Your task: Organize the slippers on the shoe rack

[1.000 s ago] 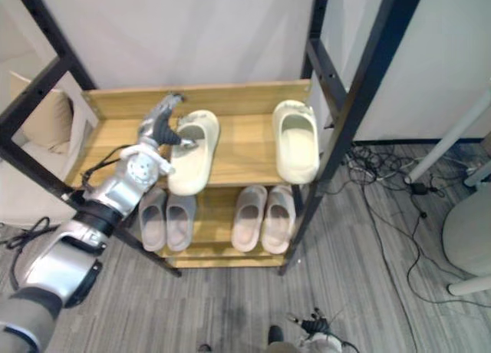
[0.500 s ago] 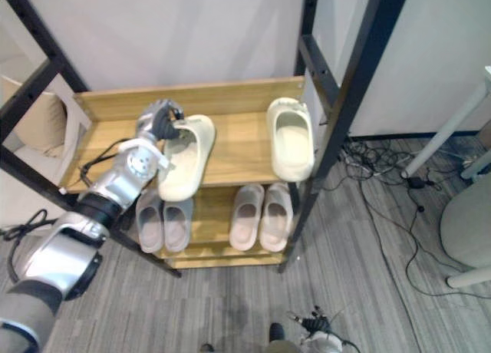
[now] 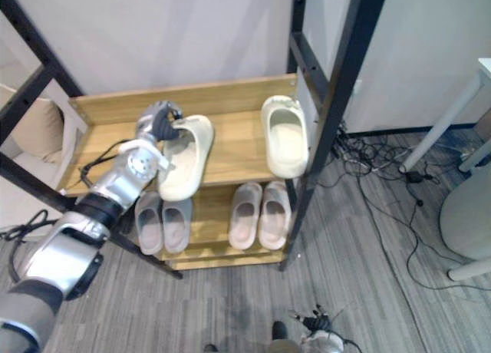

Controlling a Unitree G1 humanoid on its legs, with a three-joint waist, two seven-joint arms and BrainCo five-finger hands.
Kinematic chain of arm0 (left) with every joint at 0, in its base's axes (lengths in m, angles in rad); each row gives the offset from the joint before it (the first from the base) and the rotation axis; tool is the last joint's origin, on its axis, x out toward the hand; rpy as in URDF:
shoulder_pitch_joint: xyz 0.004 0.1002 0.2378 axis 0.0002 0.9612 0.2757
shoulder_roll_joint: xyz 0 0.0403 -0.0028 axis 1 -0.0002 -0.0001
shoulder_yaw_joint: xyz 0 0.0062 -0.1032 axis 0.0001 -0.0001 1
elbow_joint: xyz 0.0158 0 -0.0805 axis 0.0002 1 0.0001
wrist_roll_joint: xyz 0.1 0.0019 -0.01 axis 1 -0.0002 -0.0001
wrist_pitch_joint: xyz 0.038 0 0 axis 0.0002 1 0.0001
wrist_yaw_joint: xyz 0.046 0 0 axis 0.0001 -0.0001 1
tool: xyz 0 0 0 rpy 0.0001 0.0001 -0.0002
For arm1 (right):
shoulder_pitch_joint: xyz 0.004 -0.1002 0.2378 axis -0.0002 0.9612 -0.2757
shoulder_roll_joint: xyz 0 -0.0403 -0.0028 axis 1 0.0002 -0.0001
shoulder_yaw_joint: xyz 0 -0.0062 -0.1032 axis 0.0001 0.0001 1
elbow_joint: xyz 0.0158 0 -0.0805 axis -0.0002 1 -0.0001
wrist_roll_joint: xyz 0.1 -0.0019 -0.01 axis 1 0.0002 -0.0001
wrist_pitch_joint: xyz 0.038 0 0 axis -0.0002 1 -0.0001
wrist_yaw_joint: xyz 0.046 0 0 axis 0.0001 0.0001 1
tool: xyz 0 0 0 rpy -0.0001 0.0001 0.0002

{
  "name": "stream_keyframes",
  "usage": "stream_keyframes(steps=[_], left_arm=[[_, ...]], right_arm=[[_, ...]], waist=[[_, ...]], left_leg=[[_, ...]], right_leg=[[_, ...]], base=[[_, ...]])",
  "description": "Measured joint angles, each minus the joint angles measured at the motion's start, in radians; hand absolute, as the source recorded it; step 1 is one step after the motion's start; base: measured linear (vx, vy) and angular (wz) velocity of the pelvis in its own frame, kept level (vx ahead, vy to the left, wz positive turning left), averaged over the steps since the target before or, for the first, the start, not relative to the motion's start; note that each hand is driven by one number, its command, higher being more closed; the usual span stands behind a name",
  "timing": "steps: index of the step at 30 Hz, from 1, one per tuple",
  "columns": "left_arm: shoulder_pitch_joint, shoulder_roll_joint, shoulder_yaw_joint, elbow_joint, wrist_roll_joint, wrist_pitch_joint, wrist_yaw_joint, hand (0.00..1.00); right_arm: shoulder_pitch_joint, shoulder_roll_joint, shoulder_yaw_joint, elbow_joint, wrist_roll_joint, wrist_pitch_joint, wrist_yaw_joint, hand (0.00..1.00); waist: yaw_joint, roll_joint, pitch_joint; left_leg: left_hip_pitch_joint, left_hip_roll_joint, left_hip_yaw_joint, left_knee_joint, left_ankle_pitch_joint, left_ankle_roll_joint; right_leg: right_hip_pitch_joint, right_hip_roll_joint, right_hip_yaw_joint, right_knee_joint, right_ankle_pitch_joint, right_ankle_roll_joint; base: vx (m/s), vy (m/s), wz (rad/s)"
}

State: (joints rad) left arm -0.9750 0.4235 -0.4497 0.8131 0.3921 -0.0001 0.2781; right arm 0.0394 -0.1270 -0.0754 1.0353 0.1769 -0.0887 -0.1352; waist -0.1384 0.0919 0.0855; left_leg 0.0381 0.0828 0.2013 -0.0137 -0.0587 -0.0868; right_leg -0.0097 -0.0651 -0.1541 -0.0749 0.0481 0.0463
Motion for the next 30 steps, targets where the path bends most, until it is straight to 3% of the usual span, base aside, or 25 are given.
stream_keyframes(steps=[13, 25, 26, 30], left_arm=[[-0.089, -0.098, 0.039, 0.085, -0.002, 0.029, 0.052, 1.00], [-0.156, -0.140, 0.072, 0.093, -0.003, 0.058, 0.092, 1.00], [-0.156, -0.144, 0.072, 0.093, -0.003, 0.058, 0.093, 0.00], [-0.157, -0.172, 0.080, 0.092, -0.004, 0.063, 0.113, 0.00]], right_arm=[[0.002, 0.009, -0.040, -0.036, 0.000, 0.001, -0.003, 0.00], [0.010, 0.045, -0.112, -0.078, -0.002, 0.008, -0.021, 0.00], [0.010, 0.046, -0.114, -0.078, -0.002, 0.008, -0.022, 0.00], [0.012, 0.047, -0.116, -0.078, -0.002, 0.009, -0.022, 0.00]], waist=[[-0.024, 0.020, 0.016], [-0.009, 0.018, 0.029], [-0.008, 0.017, 0.029], [-0.008, 0.017, 0.030]], left_leg=[[-0.008, 0.000, 0.065, -0.003, -0.001, 0.000], [-0.042, -0.001, 0.143, -0.001, -0.010, 0.013], [-0.042, -0.003, 0.144, 0.000, -0.012, 0.016], [-0.042, -0.013, 0.143, 0.002, -0.018, 0.026]], right_leg=[[-0.037, 0.003, 0.060, 0.002, 0.015, 0.001], [-0.139, 0.005, 0.143, 0.059, 0.015, 0.005], [-0.143, 0.002, 0.145, 0.067, 0.012, 0.009], [-0.146, -0.011, 0.144, 0.076, 0.005, 0.019]], base=[[0.00, -0.002, -0.15], [-0.02, -0.007, -0.18], [-0.02, 0.037, -0.20], [0.00, 0.013, 0.02]])
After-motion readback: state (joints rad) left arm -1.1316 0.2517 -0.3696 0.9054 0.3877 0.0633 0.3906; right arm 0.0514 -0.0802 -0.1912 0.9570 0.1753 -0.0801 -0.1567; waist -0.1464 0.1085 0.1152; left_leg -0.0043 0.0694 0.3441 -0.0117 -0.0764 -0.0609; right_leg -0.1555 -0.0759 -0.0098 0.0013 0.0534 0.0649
